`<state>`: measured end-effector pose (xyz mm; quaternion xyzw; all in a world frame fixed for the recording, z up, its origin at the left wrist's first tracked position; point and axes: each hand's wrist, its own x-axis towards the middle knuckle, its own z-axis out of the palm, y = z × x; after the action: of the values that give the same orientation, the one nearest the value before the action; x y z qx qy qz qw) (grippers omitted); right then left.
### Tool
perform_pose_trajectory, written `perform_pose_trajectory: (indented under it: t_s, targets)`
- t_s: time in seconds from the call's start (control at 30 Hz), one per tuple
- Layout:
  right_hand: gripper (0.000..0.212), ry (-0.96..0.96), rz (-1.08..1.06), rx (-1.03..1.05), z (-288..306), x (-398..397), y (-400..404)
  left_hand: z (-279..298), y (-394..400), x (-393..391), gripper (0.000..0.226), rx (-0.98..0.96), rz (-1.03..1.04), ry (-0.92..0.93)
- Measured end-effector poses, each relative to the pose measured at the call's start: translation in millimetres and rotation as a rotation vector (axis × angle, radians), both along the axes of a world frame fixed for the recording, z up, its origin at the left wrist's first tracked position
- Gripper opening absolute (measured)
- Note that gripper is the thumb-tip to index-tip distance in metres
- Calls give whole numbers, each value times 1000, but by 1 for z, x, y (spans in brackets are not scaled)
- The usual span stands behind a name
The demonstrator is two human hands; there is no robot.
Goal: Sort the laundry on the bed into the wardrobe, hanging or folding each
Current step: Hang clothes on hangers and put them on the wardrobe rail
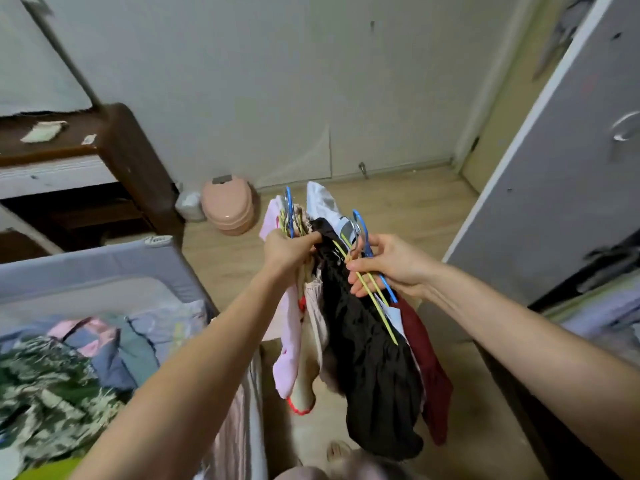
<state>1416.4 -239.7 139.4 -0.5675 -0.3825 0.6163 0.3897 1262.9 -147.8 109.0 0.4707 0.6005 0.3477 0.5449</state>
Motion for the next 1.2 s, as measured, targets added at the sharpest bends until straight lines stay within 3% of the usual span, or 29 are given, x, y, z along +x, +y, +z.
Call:
perform_pose_trajectory:
  t_s: [0.13, 0.23, 0.33, 0.47, 0.67, 0.8, 0.87, 0.97, 1.1, 1.2]
  targets:
    - [15, 98, -271, -100, -15, 24, -33, -18, -16, 37, 16, -136, -279, -35]
    - [17, 31, -433, -136, -24, 37, -73, -24, -27, 56, 8, -321, -458, -135]
    - [20, -13, -693, -29, -17, 43, -114, -24, -40, 71, 11, -444, -603, -245]
    - [24, -66, -928, -72, -45, 23, -153, -29, -73, 84, 9, -525, -866, -188]
    - [26, -255, -1382, -203, -56, 35, -240, -19, -125, 134, 5, -484, -1145, -100]
    - [28, -297, -1448, -433, -63, 27, -286, -21, -171, 161, 10, -371, -1353, 125]
    - [41, -329, -1527, -438, -62, 32, -307, -16, -192, 183, 10, -343, -1451, 150]
    - [33, -372, -1626, -449, -52, 57, -341, -4, -225, 222, 4, -300, -1586, 156]
    - [34, -259, -1783, -371, -48, 116, -380, 13, -265, 277, 5, -253, -1642, 167]
    - [32, -64, -1885, -241, -54, 165, -404, 18, -291, 322, 12, -251, -1647, 169]
